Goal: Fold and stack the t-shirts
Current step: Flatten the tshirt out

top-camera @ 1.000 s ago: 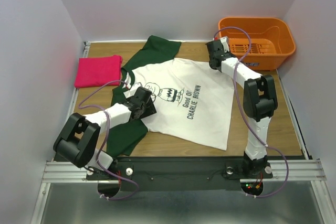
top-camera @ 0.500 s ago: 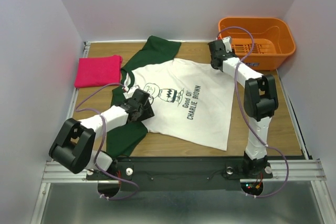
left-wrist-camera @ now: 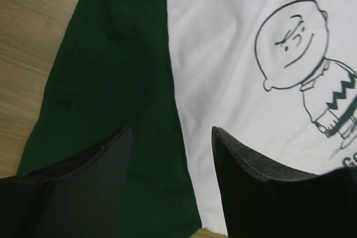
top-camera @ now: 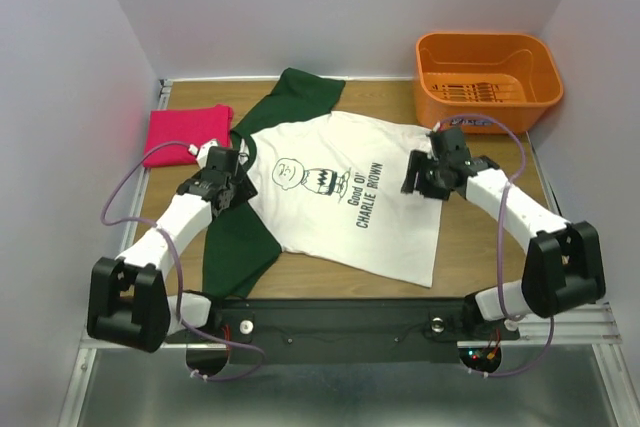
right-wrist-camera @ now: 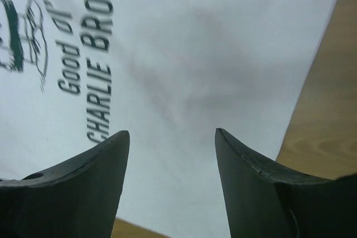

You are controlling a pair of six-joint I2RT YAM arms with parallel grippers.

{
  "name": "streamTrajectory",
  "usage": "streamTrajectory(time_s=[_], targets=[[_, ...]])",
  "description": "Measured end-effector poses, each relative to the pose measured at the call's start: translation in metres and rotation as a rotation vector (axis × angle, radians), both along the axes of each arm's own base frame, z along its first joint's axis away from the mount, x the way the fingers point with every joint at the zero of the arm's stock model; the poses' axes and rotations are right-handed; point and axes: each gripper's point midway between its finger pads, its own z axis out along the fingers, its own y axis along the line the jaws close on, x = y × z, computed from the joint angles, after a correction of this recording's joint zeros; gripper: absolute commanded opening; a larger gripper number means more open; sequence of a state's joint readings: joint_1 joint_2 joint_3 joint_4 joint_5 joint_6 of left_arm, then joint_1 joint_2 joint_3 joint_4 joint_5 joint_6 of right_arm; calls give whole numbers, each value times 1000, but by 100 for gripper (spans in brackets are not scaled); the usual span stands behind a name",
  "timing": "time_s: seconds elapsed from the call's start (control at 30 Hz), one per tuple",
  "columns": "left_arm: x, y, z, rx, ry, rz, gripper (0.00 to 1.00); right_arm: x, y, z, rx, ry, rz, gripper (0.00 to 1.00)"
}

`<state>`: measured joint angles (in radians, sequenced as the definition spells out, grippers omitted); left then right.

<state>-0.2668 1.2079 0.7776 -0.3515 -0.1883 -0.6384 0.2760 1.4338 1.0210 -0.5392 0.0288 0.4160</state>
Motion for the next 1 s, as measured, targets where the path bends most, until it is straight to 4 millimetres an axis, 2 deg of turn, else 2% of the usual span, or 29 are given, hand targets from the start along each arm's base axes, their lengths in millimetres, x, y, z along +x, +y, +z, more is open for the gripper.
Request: streamTrajectory(time_s=[0.1, 0.17, 0.23, 0.33, 0.5, 0.6, 0.8, 0.93, 1.0], targets=[[2, 5, -19, 15, 62, 0, 69, -48, 4, -32, 78, 120, -15, 69], [2, 5, -36, 17, 116, -8, 68, -71, 4, -49, 101, 188, -31, 69], [0, 5, -46, 15, 151, -9, 68, -84, 3, -62, 108, 231, -49, 69], [0, 6, -50, 4, 163, -5, 68, -94, 0, -74, 101, 270, -71, 69], [-5, 2, -61, -39, 173, -1, 67, -83, -12, -81, 94, 263, -142, 69], [-15, -1, -71, -69, 200, -1, 66, -66, -28, -81, 106, 244, -213, 69], [-10, -25, -67, -167, 178, -36, 67, -23, -69, -80, 103, 201, -360, 69], [-13, -42, -64, -217, 182, -78, 67, -1, -87, -78, 68, 177, -400, 70], [-16, -42, -60, -217, 178, -84, 67, 8, -93, -76, 48, 159, -396, 70]])
